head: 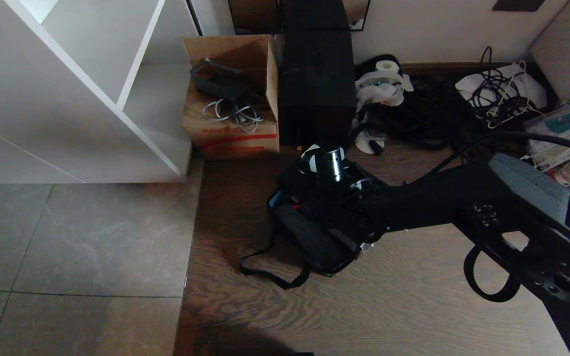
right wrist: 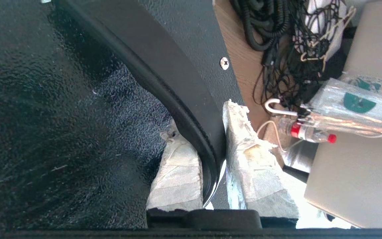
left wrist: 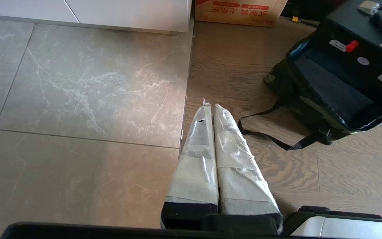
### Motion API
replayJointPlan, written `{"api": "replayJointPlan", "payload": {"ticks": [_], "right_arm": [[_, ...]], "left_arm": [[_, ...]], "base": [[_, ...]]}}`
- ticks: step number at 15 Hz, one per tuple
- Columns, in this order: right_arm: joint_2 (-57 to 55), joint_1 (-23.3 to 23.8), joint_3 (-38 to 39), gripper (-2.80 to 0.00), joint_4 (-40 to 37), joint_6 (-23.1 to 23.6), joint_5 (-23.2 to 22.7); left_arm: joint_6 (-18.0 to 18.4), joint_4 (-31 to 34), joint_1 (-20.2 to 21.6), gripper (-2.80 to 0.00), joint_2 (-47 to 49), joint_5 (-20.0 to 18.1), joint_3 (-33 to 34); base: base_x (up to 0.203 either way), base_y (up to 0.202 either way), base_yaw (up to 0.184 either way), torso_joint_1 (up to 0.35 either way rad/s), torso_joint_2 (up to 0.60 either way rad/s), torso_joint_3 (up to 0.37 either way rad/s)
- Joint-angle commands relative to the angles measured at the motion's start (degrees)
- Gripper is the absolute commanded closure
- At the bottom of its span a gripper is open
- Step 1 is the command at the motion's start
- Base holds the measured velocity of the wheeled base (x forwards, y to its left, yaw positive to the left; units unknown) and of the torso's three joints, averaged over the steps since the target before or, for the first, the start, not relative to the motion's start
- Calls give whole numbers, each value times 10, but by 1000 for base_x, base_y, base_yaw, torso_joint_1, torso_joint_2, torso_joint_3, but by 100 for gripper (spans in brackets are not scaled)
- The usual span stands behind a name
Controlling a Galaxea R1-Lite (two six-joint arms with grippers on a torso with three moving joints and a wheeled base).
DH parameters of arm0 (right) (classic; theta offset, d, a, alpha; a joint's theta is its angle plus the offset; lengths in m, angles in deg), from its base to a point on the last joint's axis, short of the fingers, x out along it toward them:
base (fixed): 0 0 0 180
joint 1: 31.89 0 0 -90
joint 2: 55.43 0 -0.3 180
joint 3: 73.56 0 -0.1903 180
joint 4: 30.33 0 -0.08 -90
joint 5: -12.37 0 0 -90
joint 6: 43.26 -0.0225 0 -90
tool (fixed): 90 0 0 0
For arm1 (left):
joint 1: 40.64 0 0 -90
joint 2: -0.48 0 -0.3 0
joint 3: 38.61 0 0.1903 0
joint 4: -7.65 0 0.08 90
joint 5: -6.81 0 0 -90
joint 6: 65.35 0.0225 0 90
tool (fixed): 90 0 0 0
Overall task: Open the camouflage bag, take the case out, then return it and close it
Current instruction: Place the black box back
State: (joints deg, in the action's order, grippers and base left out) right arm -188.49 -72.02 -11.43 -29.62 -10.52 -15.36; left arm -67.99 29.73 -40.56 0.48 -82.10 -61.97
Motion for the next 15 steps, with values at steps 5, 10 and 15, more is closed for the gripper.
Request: {"api": "replayJointPlan", "payload": {"ticks": [5, 10, 15], "right_arm": [[-47, -11, -51, 0, -13, -3, 11], [-68, -11, -70, 0, -21, -12, 11], [-78, -10, -102, 0, -88, -62, 11]], "left_arm": [[0, 0, 0, 0, 0, 0, 6], [0, 0, 0, 0, 0, 0, 6], [0, 0, 0, 0, 0, 0, 6]], "base": [[0, 0, 0, 0, 0, 0], [0, 0, 0, 0, 0, 0], [0, 0, 0, 0, 0, 0]]}}
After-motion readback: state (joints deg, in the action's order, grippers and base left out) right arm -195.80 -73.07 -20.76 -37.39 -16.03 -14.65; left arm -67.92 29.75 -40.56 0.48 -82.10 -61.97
